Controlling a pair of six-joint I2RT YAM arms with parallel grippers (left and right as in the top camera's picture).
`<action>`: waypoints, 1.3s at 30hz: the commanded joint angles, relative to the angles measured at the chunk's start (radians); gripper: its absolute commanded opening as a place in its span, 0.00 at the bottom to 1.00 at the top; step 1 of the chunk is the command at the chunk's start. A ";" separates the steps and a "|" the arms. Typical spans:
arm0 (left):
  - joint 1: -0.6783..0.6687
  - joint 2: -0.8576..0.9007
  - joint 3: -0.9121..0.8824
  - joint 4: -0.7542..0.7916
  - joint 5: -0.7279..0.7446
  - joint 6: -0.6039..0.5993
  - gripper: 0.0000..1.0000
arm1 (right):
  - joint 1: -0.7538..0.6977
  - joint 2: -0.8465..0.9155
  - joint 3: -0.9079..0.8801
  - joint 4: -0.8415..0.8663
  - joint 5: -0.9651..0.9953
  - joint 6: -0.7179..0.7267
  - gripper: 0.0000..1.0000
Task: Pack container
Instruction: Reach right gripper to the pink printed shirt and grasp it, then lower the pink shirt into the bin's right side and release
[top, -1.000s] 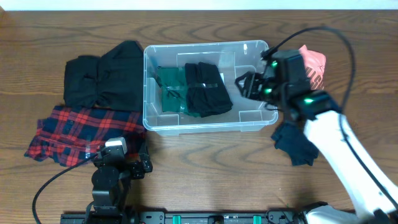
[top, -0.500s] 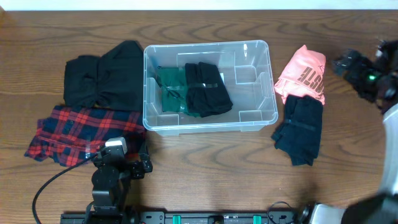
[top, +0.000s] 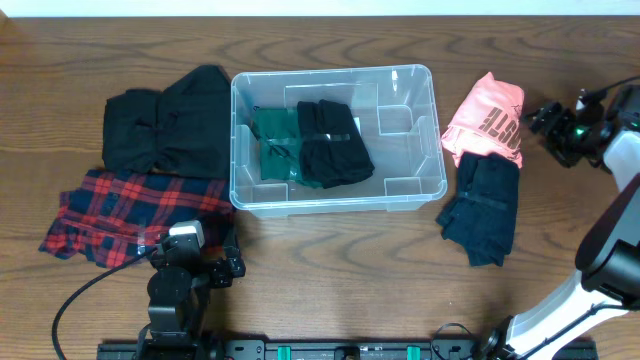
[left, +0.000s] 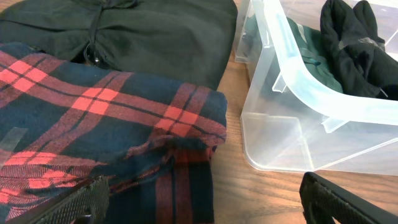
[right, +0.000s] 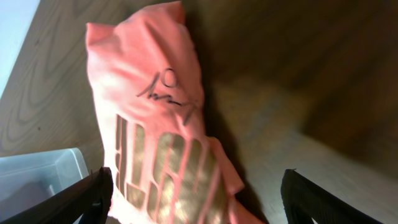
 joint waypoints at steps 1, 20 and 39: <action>0.002 0.001 -0.014 0.000 0.003 -0.005 0.98 | 0.052 0.029 0.003 0.017 -0.018 -0.012 0.83; 0.002 0.001 -0.014 0.000 0.003 -0.005 0.98 | 0.135 0.071 0.005 -0.029 0.177 -0.014 0.08; 0.002 0.001 -0.014 0.000 0.003 -0.005 0.98 | 0.307 -0.617 0.179 -0.426 0.047 -0.008 0.01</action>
